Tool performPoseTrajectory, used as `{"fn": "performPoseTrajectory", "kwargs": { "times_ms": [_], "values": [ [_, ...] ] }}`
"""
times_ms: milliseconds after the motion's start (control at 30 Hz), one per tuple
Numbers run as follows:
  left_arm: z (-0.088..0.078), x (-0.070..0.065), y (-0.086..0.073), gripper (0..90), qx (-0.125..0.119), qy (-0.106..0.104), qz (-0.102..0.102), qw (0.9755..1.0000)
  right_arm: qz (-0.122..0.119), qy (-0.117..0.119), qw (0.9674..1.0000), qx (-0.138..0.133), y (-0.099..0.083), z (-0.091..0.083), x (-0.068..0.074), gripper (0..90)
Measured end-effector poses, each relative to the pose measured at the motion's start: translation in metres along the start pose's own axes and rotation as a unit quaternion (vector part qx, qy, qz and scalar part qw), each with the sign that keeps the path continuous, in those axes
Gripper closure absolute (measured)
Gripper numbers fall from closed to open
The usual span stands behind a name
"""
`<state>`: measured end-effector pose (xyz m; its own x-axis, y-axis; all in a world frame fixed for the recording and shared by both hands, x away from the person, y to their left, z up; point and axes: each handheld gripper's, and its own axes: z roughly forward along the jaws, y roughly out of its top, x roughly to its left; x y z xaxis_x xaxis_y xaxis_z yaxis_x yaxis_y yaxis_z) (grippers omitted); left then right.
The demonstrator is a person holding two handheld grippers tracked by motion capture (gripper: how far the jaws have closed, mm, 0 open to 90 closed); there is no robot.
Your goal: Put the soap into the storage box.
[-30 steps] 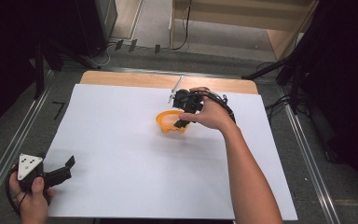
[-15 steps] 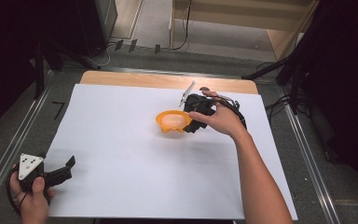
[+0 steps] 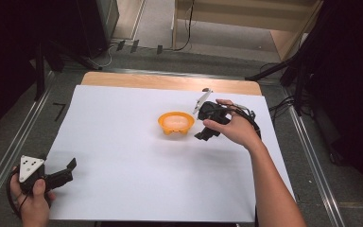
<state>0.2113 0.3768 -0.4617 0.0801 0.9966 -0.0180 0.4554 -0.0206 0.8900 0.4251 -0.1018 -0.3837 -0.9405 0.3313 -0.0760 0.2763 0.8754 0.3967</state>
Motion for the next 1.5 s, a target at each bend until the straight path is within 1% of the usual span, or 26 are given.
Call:
{"fn": "performPoseTrajectory", "kwargs": {
  "times_ms": [67, 133, 200, 367, 567, 600, 633, 667, 733, 767, 833, 933, 1000, 1033, 1100, 1267, 1367, 1400, 1500],
  "values": [
    [0.000, 0.000, 0.000, 1.2, 0.000, 0.000, 0.000, 1.0000, -0.003, 0.000, 1.0000, -0.002, -0.003, 0.000, 0.001, 15.9],
    [0.000, 0.000, 0.000, 1.2, 0.000, 0.000, 0.000, 1.0000, 0.004, 0.000, 1.0000, -0.003, -0.008, 0.000, 0.003, 15.7],
    [0.000, 0.000, 0.000, 1.2, 0.000, 0.000, 0.001, 1.0000, 0.004, -0.001, 1.0000, -0.004, -0.014, 0.000, 0.004, 15.9],
    [0.000, 0.000, 0.000, 1.2, 0.000, 0.001, 0.002, 1.0000, 0.018, -0.006, 0.9998, -0.005, -0.027, 0.000, 0.006, 15.8],
    [0.000, -0.001, 0.000, 1.2, 0.000, 0.001, 0.002, 1.0000, 0.028, -0.009, 0.9995, -0.015, -0.045, 0.001, 0.007, 15.7],
    [0.000, -0.001, 0.000, 1.2, 0.001, 0.001, 0.002, 1.0000, 0.032, -0.010, 0.9993, -0.017, -0.047, 0.001, 0.007, 16.1],
    [0.000, -0.001, 0.000, 1.2, 0.000, 0.001, 0.002, 1.0000, 0.039, -0.010, 0.9990, -0.019, -0.053, 0.001, 0.008, 15.9],
    [0.000, -0.001, 0.000, 1.2, 0.000, 0.001, 0.002, 1.0000, 0.039, -0.010, 0.9990, -0.019, -0.053, 0.001, 0.008, 15.9],
    [0.000, -0.001, 0.000, 1.2, 0.000, 0.001, 0.002, 1.0000, 0.044, -0.012, 0.9988, -0.018, -0.062, 0.002, 0.009, 15.6],
    [0.000, -0.001, 0.000, 1.2, 0.000, 0.001, 0.002, 1.0000, 0.044, -0.012, 0.9988, -0.018, -0.062, 0.002, 0.009, 15.6],
    [0.000, -0.001, 0.000, 1.2, 0.000, 0.001, 0.003, 1.0000, 0.048, -0.016, 0.9984, -0.027, -0.070, 0.002, 0.009, 15.4],
    [0.000, -0.001, 0.000, 1.2, 0.001, 0.001, 0.002, 1.0000, 0.050, -0.018, 0.9980, -0.034, -0.075, 0.002, 0.010, 14.8],
    [0.000, -0.001, 0.000, 1.2, 0.001, 0.001, 0.002, 1.0000, 0.061, -0.021, 0.9972, -0.037, -0.080, 0.001, 0.012, 15.2],
    [0.000, -0.001, 0.000, 1.2, 0.001, 0.001, 0.002, 1.0000, 0.061, -0.023, 0.9969, -0.043, -0.084, 0.001, 0.013, 15.1],
    [0.000, -0.001, 0.000, 1.2, 0.000, 0.001, 0.003, 1.0000, 0.060, -0.029, 0.9967, -0.046, -0.089, 0.001, 0.015, 15.0],
    [0.000, -0.001, 0.000, 1.2, 0.000, 0.002, 0.002, 1.0000, 0.077, -0.039, 0.9940, -0.067, -0.104, 0.001, 0.021, 15.6],
    [0.000, -0.001, 0.000, 1.2, 0.000, 0.002, 0.002, 1.0000, 0.080, -0.040, 0.9932, -0.074, -0.109, 0.002, 0.022, 15.4],
    [0.000, -0.001, 0.000, 1.2, 0.000, 0.002, 0.002, 1.0000, 0.083, -0.044, 0.9923, -0.080, -0.114, 0.003, 0.025, 15.8],
    [0.000, -0.001, 0.000, 1.2, 0.000, 0.002, 0.002, 1.0000, 0.086, -0.042, 0.9916, -0.087, -0.119, 0.003, 0.028, 15.5]
  ]
}}
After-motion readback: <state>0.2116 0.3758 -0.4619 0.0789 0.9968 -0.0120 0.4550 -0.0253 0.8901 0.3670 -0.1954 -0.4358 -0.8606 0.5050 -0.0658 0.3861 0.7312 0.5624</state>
